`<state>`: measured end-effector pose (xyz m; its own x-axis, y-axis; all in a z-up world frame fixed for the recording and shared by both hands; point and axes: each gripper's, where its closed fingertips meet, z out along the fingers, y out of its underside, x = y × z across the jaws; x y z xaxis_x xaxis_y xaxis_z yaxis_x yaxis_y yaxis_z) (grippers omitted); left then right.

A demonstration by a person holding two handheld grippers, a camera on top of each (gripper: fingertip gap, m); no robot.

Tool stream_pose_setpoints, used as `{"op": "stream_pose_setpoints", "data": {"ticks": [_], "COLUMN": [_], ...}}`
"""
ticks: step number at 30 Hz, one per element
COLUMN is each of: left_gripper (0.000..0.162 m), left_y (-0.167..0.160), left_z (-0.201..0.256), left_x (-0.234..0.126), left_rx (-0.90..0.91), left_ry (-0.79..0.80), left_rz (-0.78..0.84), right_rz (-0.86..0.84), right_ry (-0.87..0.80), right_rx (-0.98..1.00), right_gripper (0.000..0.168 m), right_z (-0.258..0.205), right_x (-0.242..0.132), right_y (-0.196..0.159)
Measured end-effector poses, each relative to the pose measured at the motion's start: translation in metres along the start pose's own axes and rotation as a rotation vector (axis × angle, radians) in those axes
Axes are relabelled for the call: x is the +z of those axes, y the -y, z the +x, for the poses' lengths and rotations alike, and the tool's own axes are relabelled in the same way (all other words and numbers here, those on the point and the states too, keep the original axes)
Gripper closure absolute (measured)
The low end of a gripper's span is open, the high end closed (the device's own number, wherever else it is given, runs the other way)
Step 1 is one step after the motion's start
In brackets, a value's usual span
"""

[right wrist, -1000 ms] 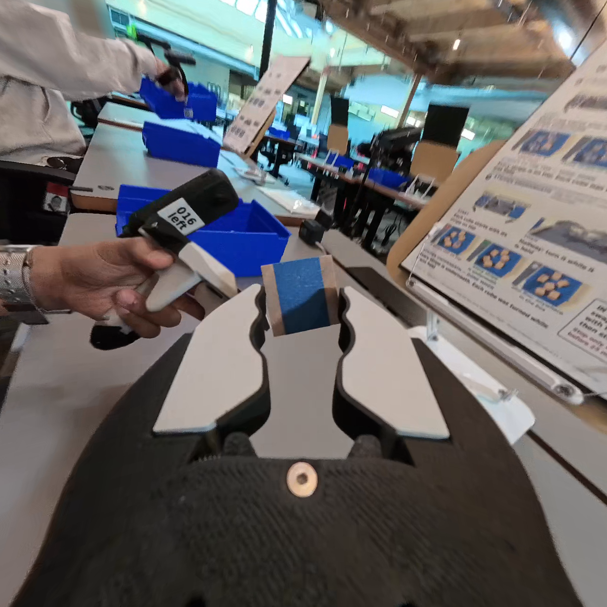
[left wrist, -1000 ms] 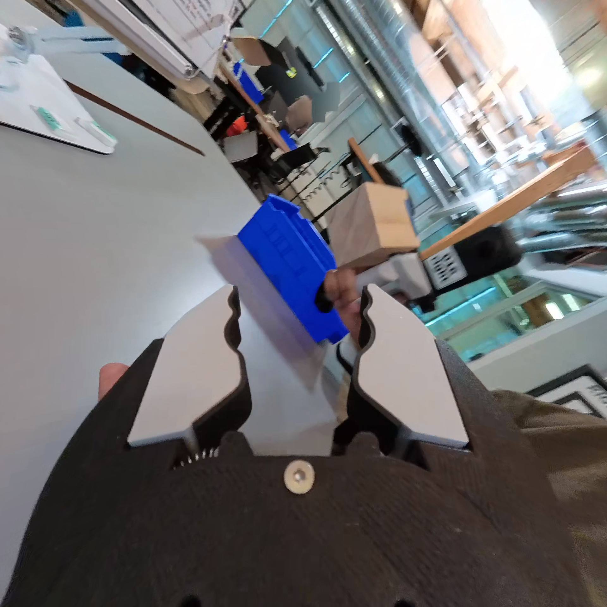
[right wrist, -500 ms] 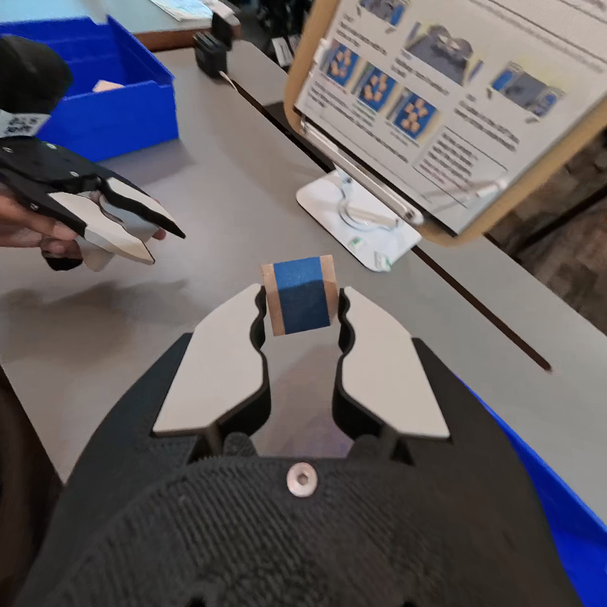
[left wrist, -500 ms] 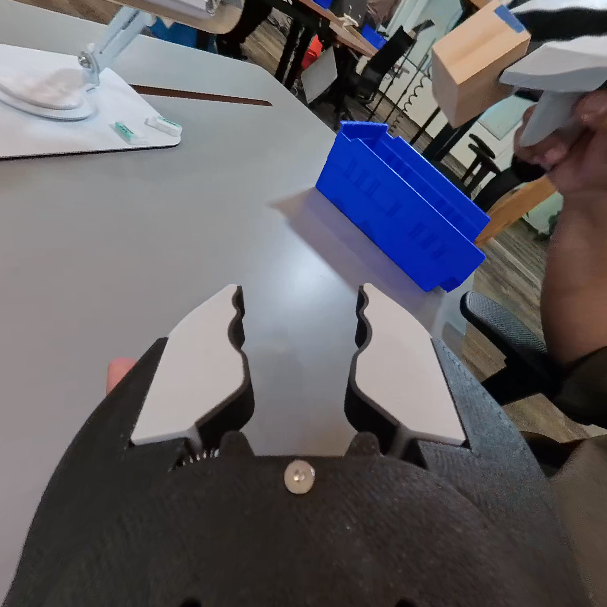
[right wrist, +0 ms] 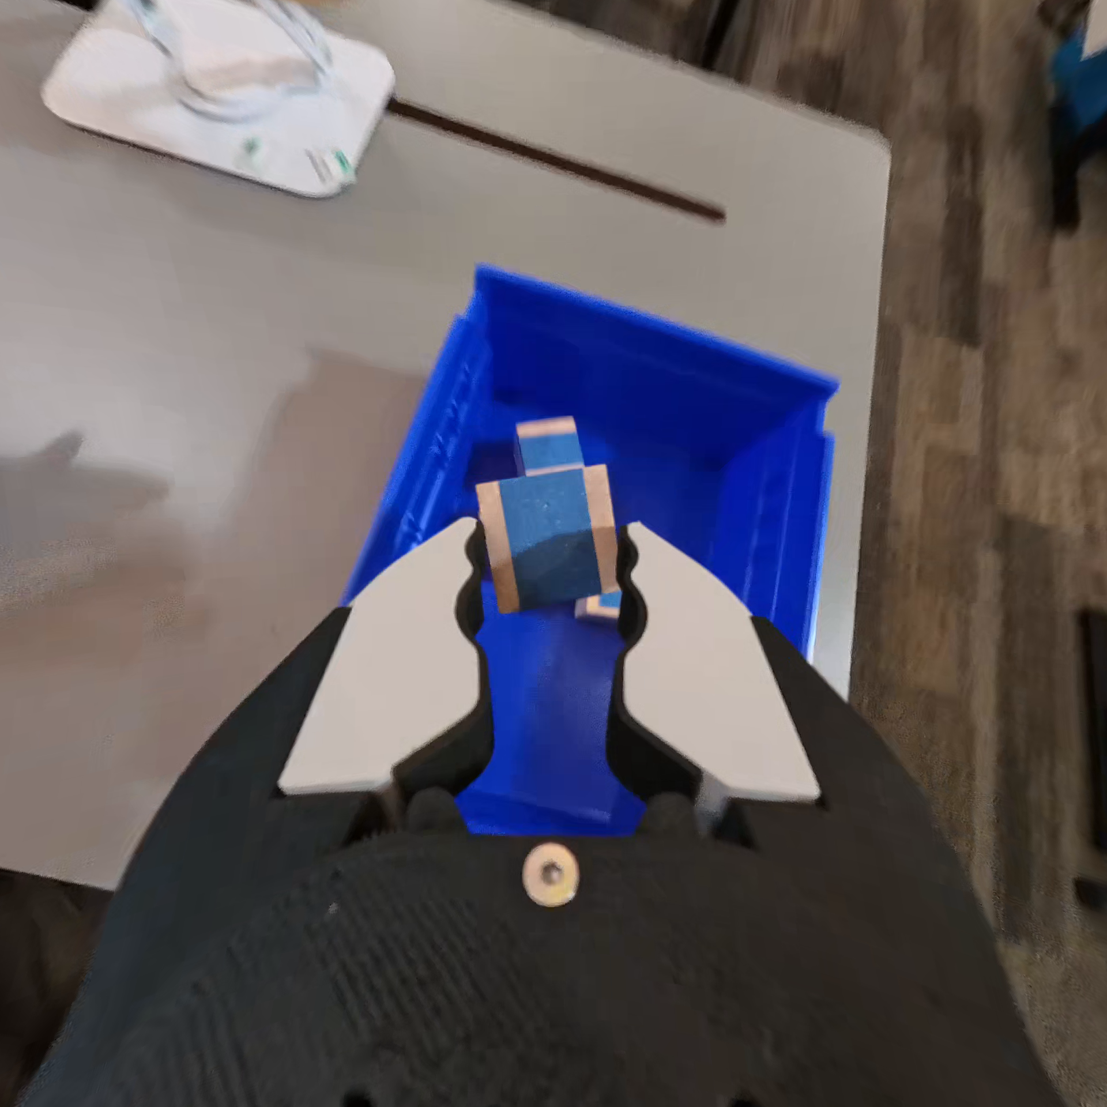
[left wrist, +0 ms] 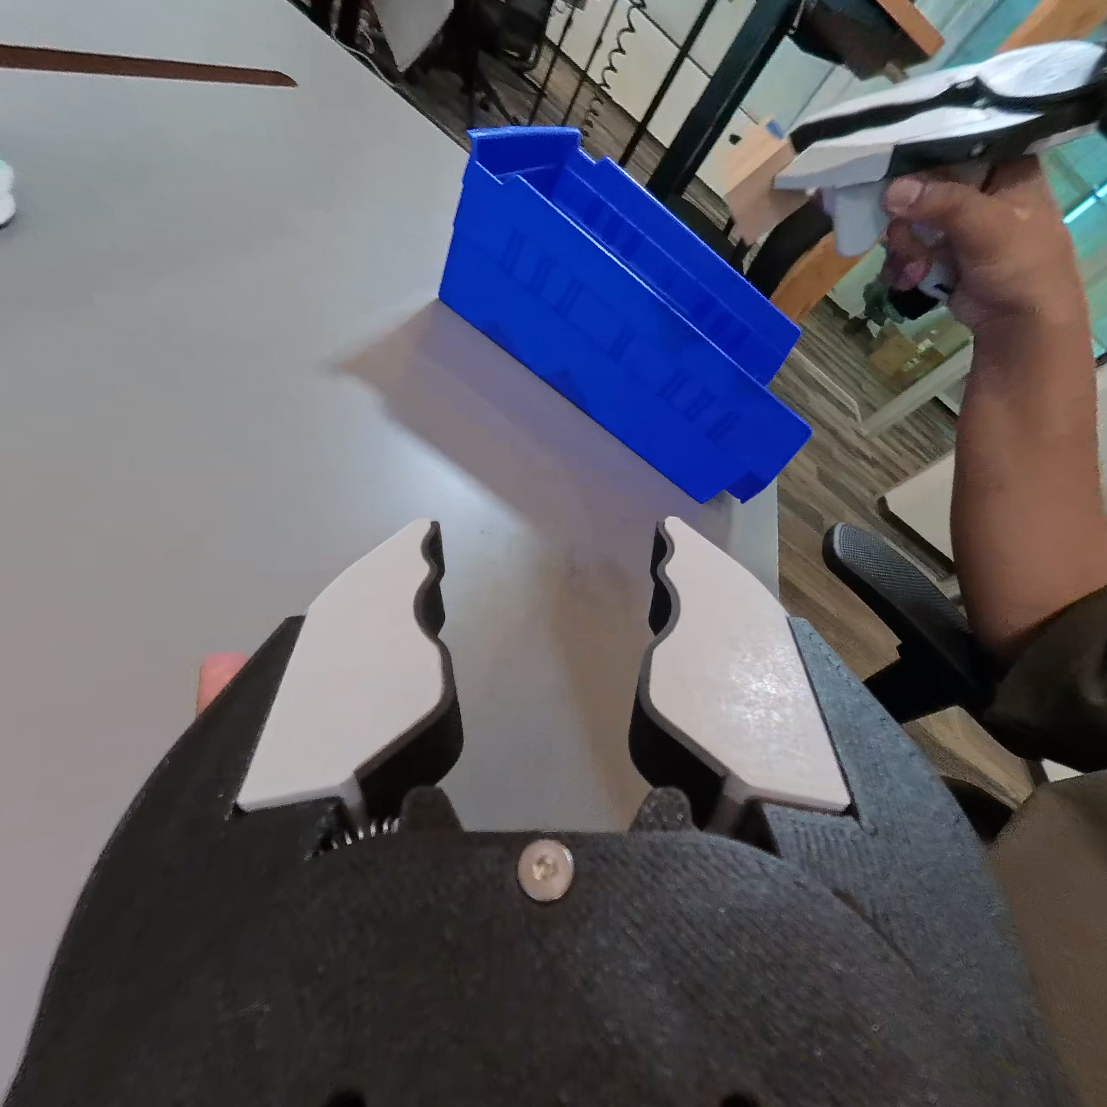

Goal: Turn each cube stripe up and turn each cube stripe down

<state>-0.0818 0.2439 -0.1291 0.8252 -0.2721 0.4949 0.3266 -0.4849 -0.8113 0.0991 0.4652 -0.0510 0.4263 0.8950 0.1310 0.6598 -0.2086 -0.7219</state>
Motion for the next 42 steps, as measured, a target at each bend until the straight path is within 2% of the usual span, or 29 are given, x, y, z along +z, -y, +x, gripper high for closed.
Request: {"op": "stream_pose_setpoints", "data": {"ticks": [5,12,14,23,26,29,33,37,39,42], "left_gripper": [0.095,0.095,0.095,0.094,0.094,0.095,0.095,0.095,0.095,0.098], "left_y": [-0.002,-0.005,-0.006,-0.003,-0.001,0.000,0.000,0.001,0.003,0.022], "left_z": [0.004,0.006,0.006,0.004,0.004,0.003,0.002,0.000,-0.001,-0.006], "left_x": [0.016,0.029,0.031,0.028,0.028,0.027,0.028,0.029,0.025,0.000], "left_rx": [0.024,0.047,0.053,0.041,0.033,0.028,0.029,0.058,0.085,0.088], "left_ry": [-0.032,-0.048,-0.046,-0.042,-0.045,-0.047,-0.043,-0.015,0.019,0.106], "left_rz": [-0.041,-0.077,-0.084,-0.068,-0.060,-0.055,-0.056,-0.056,-0.049,-0.029], "right_rz": [-0.207,-0.309,-0.271,-0.310,-0.331,-0.256,0.021,0.167,0.234,0.356], "right_ry": [0.003,0.084,0.077,0.000,0.000,0.014,0.021,-0.171,-0.203,-0.079], "right_rx": [0.079,0.087,0.095,-0.005,-0.019,0.000,0.045,-0.047,-0.118,-0.166], "right_gripper": [0.124,0.123,0.124,0.123,0.097,0.090,0.098,0.099,0.099,0.103], "right_z": [0.013,-0.004,-0.001,0.000,-0.001,-0.001,0.002,0.003,-0.016,-0.072], "right_x": [0.027,0.063,0.063,0.067,0.066,0.054,0.017,-0.019,-0.028,-0.032], "right_y": [-0.066,-0.136,-0.131,-0.134,-0.136,-0.118,-0.060,-0.013,0.010,0.042]}}
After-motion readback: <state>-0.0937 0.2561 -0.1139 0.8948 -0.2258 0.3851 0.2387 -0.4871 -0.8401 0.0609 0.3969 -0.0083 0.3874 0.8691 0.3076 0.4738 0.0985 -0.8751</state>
